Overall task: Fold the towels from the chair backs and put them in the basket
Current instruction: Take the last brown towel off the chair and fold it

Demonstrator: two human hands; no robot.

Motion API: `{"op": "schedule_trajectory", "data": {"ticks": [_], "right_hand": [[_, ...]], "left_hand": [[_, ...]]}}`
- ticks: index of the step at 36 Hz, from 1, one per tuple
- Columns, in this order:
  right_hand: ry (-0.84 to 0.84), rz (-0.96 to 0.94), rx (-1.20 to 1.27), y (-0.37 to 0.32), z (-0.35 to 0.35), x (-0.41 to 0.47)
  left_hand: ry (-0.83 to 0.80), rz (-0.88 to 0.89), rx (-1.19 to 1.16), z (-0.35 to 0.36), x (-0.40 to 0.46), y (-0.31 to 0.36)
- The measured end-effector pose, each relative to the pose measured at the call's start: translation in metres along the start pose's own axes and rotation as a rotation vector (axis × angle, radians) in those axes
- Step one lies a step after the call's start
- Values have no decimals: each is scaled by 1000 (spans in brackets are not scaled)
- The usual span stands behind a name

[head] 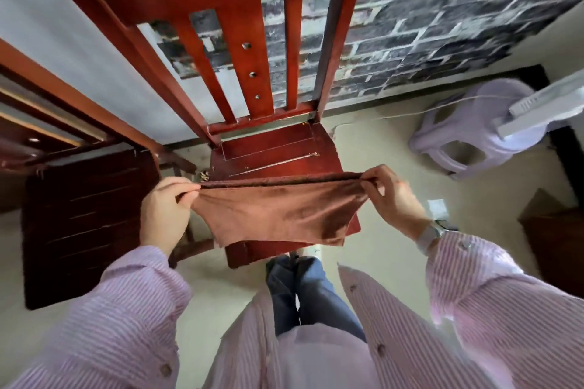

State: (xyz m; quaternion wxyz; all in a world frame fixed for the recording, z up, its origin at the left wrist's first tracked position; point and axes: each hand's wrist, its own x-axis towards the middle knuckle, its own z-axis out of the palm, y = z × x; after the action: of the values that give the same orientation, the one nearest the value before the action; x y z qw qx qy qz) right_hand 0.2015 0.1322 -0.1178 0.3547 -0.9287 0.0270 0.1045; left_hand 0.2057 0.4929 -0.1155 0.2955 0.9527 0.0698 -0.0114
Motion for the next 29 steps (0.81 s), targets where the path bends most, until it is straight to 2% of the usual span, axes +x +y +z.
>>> {"op": "schedule_trajectory", "data": {"ticks": [11, 18, 24, 29], "right_hand": [[34, -250, -238, -34, -69, -6], [169, -390, -366, -58, -115, 0], [261, -431, -460, -73, -147, 7], [290, -397, -464, -76, -159, 16]], "left_hand": [[17, 127, 16, -54, 6, 45], [76, 176, 5, -87, 29, 80], [65, 210, -33, -109, 45, 103], [31, 205, 30, -117, 51, 116]]}}
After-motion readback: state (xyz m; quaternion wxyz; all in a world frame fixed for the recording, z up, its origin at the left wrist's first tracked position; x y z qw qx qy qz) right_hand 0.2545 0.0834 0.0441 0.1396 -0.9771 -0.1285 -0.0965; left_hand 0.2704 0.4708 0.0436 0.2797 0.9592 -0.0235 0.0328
